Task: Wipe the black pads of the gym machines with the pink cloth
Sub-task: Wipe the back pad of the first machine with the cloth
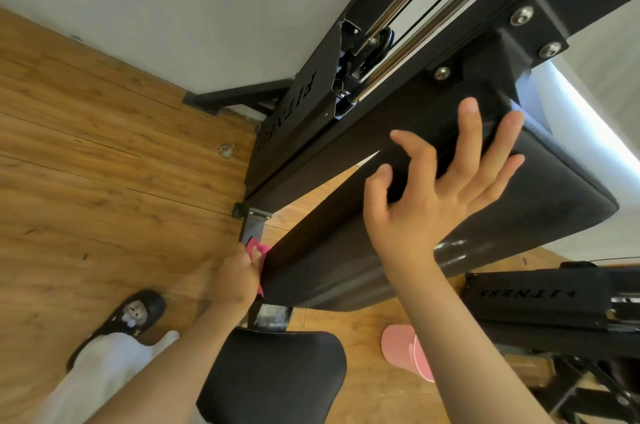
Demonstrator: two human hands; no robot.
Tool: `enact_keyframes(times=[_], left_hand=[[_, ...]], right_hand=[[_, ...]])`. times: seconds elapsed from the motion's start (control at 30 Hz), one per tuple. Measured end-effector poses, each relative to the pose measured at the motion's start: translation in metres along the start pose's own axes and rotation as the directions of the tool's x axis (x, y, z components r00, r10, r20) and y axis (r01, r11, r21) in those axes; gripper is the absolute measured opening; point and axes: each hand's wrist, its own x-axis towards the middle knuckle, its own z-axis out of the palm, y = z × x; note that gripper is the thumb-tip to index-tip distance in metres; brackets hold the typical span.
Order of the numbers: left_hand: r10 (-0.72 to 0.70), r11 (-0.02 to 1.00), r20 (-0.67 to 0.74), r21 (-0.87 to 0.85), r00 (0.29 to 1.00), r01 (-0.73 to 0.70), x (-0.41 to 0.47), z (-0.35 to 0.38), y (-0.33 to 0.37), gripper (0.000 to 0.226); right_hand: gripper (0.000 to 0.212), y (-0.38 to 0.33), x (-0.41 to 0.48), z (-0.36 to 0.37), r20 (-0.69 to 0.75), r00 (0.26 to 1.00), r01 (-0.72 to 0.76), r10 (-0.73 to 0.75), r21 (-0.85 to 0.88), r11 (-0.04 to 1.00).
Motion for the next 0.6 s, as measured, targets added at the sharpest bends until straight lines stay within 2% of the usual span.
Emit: enact_keyframes(times=[0.1, 0.2, 0.27, 0.43, 0.5, 0.6], left_hand=[[-0.084, 0.993, 0.069, -0.075, 0.994, 0.089, 0.008, 0.001, -0.009, 0.044], [-0.146, 0.950, 0.113, -0.260, 0.983, 0.171, 0.006, -0.006, -0.002, 0.042], [-0.130, 0.925, 0.114, -0.344, 0.985, 0.161, 0.001, -0.010, 0.002, 0.034], [-0.062, 0.962, 0.022, -0.264, 0.998, 0.066, -0.011, -0.008, -0.012, 0.031], [-0.076, 0.964, 0.022, -0.255, 0.997, 0.079, -0.012, -0.006, -0.019, 0.032], [-0.130, 0.950, 0.044, -0.281, 0.991, 0.137, -0.009, -0.005, -0.028, 0.050]], right_hand=[[0.017, 0.000, 0.000, 0.000, -0.001, 1.000, 0.008, -0.008, -0.007, 1.000], [0.016, 0.001, 0.000, 0.000, 0.002, 1.000, 0.015, -0.015, -0.014, 1.000], [0.016, 0.001, -0.001, 0.000, 0.000, 1.000, 0.011, -0.011, -0.015, 1.000], [0.017, 0.000, 0.000, 0.000, 0.002, 1.000, 0.009, -0.009, -0.032, 0.999], [0.017, 0.000, -0.001, 0.000, 0.001, 1.000, 0.007, -0.007, -0.033, 0.999], [0.017, 0.000, -0.001, 0.000, -0.001, 1.000, 0.011, -0.011, -0.028, 1.000]])
